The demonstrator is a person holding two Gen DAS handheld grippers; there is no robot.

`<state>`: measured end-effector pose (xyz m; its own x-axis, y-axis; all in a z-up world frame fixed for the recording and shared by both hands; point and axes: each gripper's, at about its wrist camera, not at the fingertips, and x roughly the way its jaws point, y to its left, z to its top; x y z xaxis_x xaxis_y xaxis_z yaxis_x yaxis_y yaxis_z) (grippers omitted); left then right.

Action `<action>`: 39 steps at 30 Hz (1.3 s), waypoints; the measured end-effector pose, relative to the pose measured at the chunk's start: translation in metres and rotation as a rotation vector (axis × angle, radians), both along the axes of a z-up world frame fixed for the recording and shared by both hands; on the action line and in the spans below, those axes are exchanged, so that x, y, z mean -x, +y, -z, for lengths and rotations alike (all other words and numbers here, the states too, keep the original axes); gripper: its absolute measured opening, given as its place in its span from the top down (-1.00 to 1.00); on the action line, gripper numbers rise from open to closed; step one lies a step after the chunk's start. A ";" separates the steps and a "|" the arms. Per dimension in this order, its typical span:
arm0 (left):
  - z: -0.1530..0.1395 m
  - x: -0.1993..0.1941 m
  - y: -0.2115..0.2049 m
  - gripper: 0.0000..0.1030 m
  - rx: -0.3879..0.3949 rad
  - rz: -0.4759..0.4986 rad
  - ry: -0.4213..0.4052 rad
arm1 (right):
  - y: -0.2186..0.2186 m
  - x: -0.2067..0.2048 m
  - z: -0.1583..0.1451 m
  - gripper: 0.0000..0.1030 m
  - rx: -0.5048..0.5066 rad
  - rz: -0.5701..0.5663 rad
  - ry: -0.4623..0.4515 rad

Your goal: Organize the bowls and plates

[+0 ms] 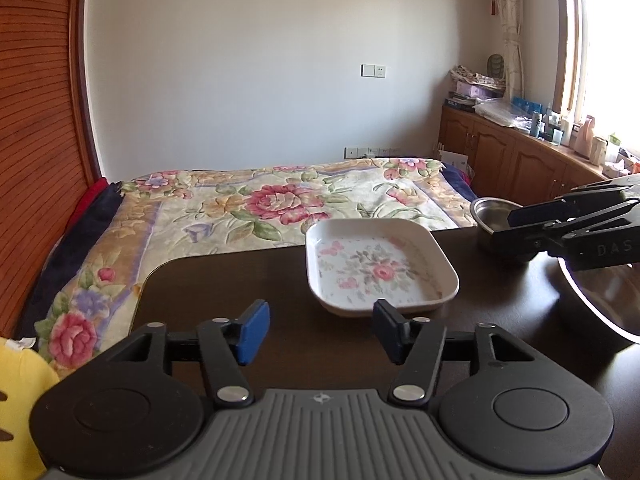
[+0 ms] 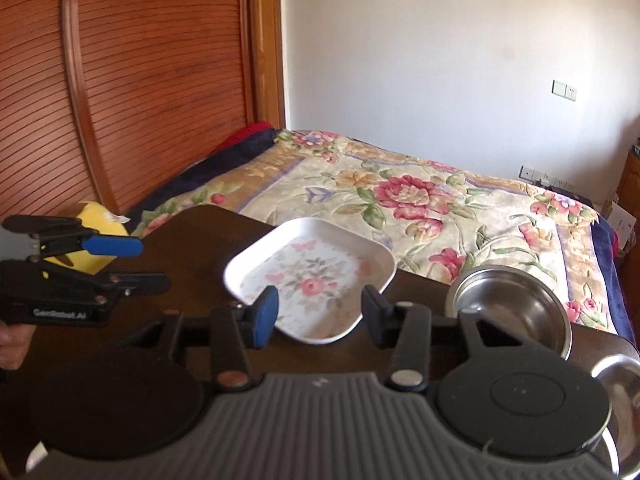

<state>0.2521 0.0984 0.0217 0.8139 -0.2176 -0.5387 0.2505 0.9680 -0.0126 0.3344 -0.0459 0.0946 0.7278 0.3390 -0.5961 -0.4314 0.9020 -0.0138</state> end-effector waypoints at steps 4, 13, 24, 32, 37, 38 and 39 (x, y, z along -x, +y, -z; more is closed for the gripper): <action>0.002 -0.019 -0.001 -0.38 -0.003 0.008 0.008 | 0.000 -0.017 0.007 0.08 0.022 0.005 0.028; 0.016 -0.053 -0.001 -0.26 0.003 0.018 0.040 | 0.003 -0.049 0.019 0.11 0.070 0.010 0.088; 0.033 -0.079 -0.006 0.34 -0.014 0.008 0.083 | 0.002 -0.076 0.037 0.40 0.158 0.008 0.172; 0.036 -0.098 -0.006 0.39 0.020 0.007 0.113 | 0.003 -0.081 0.042 0.41 0.139 -0.021 0.221; 0.039 -0.109 -0.013 0.48 0.025 0.013 0.128 | 0.003 -0.082 0.043 0.43 0.142 -0.024 0.225; 0.040 -0.111 -0.013 0.50 0.023 0.012 0.130 | 0.003 -0.083 0.043 0.45 0.141 -0.025 0.226; 0.040 -0.112 -0.014 0.51 0.020 0.011 0.132 | 0.003 -0.082 0.043 0.48 0.142 -0.024 0.225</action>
